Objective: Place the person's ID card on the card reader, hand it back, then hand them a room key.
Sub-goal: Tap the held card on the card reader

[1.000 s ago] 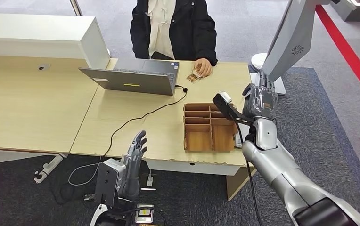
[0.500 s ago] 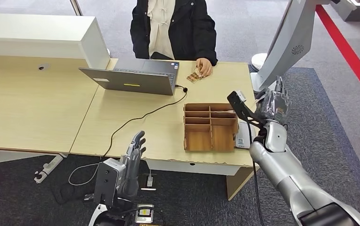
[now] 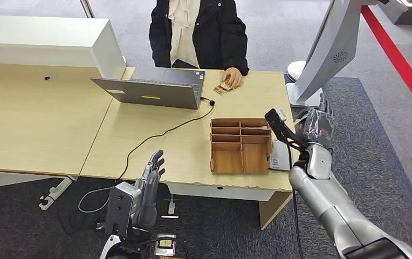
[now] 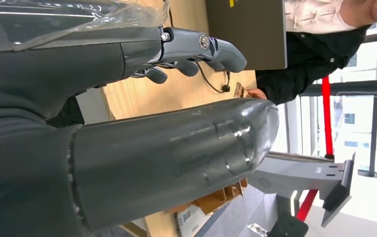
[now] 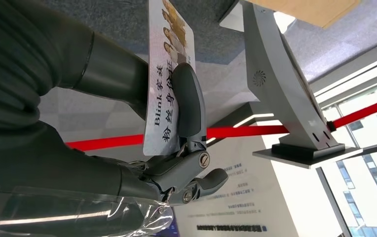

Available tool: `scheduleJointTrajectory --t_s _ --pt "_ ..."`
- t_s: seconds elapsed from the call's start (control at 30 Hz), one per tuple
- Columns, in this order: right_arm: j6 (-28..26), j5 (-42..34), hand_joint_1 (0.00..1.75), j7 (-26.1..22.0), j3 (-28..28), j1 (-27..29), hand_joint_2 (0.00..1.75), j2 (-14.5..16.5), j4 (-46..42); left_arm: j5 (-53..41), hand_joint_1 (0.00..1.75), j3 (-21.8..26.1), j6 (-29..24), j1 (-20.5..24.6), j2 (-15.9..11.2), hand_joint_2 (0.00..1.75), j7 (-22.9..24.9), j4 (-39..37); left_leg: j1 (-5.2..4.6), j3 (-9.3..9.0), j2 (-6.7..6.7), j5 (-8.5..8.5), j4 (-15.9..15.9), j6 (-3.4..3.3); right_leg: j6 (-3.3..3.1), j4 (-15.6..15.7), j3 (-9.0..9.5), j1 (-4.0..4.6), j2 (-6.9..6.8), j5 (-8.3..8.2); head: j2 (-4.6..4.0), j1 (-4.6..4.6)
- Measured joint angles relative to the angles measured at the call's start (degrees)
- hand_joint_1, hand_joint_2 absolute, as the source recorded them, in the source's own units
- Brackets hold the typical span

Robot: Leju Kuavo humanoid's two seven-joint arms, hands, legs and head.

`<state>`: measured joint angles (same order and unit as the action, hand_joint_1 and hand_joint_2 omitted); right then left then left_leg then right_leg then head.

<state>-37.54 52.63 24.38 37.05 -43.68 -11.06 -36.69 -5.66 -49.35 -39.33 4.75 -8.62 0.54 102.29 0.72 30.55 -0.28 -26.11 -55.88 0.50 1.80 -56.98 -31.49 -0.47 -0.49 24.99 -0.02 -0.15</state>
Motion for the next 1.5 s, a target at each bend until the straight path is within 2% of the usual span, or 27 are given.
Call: scheduleJointTrajectory --t_s 1.1,1.5 --pt "4.55 0.00 1.75 -0.36 0.21 4.90 1.75 -0.19 -0.01 0.39 0.00 0.00 2.42 0.02 -0.34 0.00 1.10 0.03 0.00 0.00 0.00 0.00 0.00 0.00 0.00 0.00 0.00 0.00 0.00 0.00 0.00 0.00" --pt "5.62 0.78 1.75 0.09 0.27 7.30 1.75 1.05 -0.01 0.14 0.00 0.00 2.42 0.04 -0.34 0.00 1.51 0.48 0.00 0.01 0.00 0.00 0.00 0.00 0.00 0.00 0.01 0.00 0.00 0.00 0.00 0.00"
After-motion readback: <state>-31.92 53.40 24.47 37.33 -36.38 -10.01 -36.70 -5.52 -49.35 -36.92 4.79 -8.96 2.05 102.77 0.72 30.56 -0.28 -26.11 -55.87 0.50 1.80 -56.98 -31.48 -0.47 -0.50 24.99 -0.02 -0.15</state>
